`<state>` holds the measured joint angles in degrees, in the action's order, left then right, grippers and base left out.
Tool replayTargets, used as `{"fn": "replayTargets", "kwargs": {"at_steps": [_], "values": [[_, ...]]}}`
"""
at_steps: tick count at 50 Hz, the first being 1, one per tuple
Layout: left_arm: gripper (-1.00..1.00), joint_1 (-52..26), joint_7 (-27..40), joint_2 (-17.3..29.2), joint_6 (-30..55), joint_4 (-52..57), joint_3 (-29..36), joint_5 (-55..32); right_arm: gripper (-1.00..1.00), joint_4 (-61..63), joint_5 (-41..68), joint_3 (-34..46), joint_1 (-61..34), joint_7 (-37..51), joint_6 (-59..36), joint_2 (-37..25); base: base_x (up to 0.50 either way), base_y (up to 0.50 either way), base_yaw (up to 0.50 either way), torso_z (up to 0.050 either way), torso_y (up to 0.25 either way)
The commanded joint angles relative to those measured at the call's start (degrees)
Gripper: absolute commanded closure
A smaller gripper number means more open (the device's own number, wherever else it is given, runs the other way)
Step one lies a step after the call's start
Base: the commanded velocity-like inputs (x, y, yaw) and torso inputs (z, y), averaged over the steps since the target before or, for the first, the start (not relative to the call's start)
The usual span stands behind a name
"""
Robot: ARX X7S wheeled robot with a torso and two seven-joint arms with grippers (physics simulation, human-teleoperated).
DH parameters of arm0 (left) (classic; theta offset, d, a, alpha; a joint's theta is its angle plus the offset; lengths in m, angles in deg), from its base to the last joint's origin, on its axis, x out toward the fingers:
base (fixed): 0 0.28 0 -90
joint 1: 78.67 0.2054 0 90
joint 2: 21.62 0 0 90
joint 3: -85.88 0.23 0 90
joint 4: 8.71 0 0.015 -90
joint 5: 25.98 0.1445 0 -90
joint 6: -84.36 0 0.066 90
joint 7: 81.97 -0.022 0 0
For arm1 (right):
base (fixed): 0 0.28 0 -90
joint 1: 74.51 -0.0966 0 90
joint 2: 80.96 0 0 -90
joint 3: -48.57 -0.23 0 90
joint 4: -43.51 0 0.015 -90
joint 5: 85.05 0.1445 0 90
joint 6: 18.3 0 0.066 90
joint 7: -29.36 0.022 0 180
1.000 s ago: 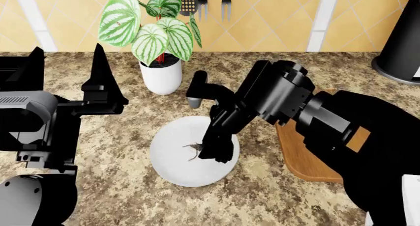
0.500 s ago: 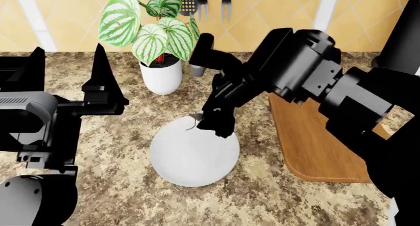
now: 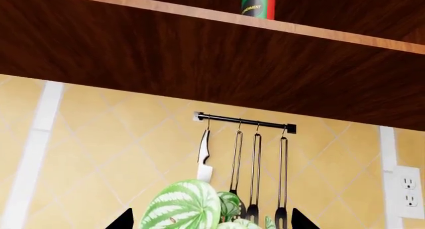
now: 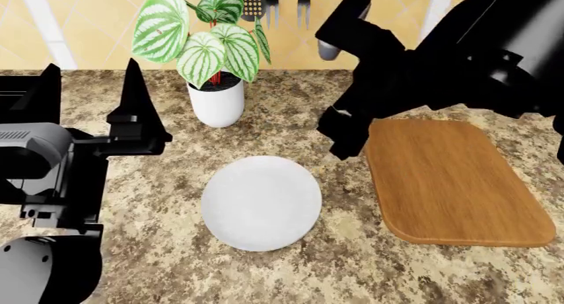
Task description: Pick the shrimp from the plate and place it on the cutting board. Then pick the condiment bottle from the cabinet and place it next to the cutting board.
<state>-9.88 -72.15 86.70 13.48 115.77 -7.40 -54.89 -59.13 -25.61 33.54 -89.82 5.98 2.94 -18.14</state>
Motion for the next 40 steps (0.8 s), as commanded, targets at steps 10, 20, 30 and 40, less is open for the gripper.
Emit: {"fn": "replayTargets", "kwargs": {"at_steps": [10, 20, 30, 40], "values": [[-1.0, -0.09, 0.3, 0.36, -0.15, -0.45, -0.2, -0.9, 1.0, -1.47, 13.77, -11.93, 4.76, 28.38, -18.03, -6.41, 0.0, 0.0, 0.0, 0.0, 0.0], [-1.0, 0.04, 0.31, 0.46, -0.5, -0.51, 0.16, -0.84, 1.0, -6.02, 20.27, -16.22, 8.4, 41.2, -19.12, -9.83, 0.0, 0.0, 0.0, 0.0, 0.0], [-1.0, 0.16, 0.36, 0.59, -0.71, -0.49, 0.52, -0.85, 1.0, -11.35, 19.27, -14.94, 9.81, 43.62, -16.85, -10.45, 0.0, 0.0, 0.0, 0.0, 0.0], [-1.0, 0.16, 0.5, 0.76, -0.82, -0.51, 0.69, -0.98, 1.0, -13.99, 20.88, -15.02, 9.8, 47.36, -17.58, -11.06, 0.0, 0.0, 0.0, 0.0, 0.0]]}}
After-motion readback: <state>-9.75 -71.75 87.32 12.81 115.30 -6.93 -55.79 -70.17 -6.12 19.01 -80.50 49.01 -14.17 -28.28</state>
